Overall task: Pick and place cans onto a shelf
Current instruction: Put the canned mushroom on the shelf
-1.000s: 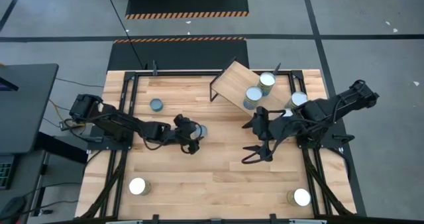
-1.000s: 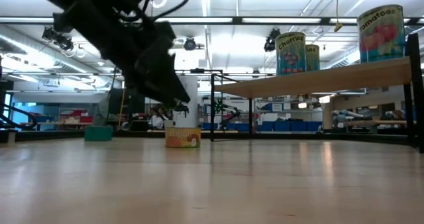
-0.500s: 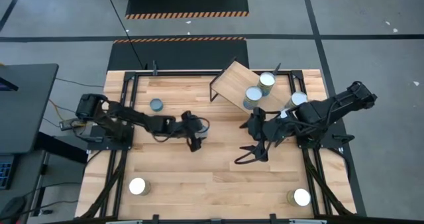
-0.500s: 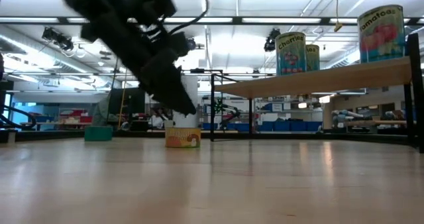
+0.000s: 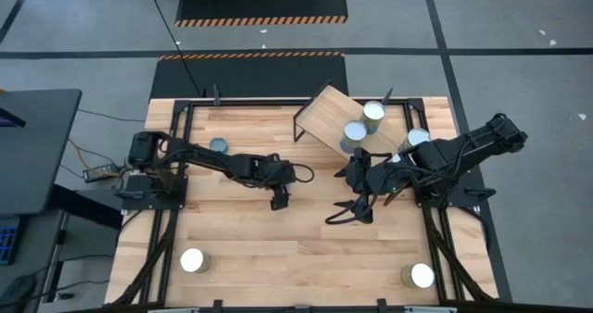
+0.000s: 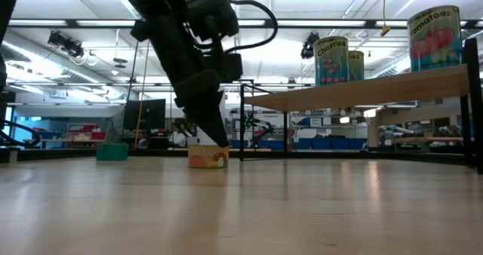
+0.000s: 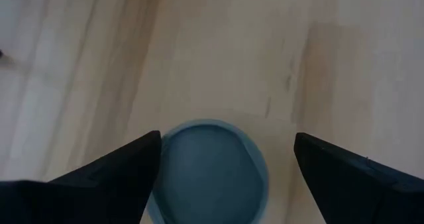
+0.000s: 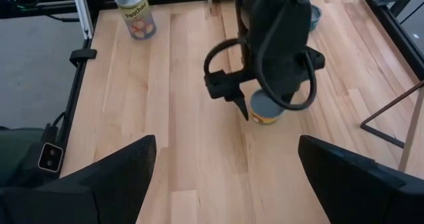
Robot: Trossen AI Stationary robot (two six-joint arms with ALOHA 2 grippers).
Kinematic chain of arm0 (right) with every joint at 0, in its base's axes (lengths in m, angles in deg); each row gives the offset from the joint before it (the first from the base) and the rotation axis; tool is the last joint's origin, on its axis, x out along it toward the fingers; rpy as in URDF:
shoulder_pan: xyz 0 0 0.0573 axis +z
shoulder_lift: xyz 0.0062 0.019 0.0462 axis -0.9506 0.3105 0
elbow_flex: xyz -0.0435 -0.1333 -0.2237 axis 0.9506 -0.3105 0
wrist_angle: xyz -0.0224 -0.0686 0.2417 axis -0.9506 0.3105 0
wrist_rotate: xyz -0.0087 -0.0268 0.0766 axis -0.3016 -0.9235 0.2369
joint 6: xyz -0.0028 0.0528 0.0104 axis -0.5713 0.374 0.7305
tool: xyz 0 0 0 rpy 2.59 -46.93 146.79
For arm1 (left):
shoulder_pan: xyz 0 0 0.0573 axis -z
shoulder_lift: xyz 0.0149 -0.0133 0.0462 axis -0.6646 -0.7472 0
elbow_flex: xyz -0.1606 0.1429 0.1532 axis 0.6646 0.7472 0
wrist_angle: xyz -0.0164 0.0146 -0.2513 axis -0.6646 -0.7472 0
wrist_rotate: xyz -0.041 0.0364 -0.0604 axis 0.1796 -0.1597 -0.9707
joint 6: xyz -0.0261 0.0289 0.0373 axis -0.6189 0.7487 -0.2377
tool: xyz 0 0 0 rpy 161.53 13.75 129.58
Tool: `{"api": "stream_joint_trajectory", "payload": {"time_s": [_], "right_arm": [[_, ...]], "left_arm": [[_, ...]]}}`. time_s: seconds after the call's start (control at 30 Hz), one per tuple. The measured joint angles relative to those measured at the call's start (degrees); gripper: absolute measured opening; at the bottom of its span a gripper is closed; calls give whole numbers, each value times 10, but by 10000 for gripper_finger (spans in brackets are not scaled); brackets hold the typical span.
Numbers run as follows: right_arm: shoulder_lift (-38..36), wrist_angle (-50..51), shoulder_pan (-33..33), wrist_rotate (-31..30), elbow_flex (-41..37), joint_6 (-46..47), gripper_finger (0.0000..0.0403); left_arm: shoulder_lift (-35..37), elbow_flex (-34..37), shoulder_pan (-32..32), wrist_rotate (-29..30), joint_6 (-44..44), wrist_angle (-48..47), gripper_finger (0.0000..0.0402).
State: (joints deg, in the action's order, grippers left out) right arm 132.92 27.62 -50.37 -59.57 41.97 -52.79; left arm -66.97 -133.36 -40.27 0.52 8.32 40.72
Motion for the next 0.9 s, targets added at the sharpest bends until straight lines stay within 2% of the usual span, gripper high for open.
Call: {"api": "stream_joint_trajectory", "payload": {"time_s": [0.2, 0.53, 0.9], "right_arm": [[0, 7, 2, 0, 0, -2, 378], [0, 21, 1, 0, 0, 0, 378], [-1, 19, 1, 0, 0, 3, 378]], "left_arm": [[-2, -12, 1, 6, 9, 1, 353], [-3, -30, -10, 1, 9, -64, 353], [-60, -32, -10, -5, 12, -63, 350]]}}
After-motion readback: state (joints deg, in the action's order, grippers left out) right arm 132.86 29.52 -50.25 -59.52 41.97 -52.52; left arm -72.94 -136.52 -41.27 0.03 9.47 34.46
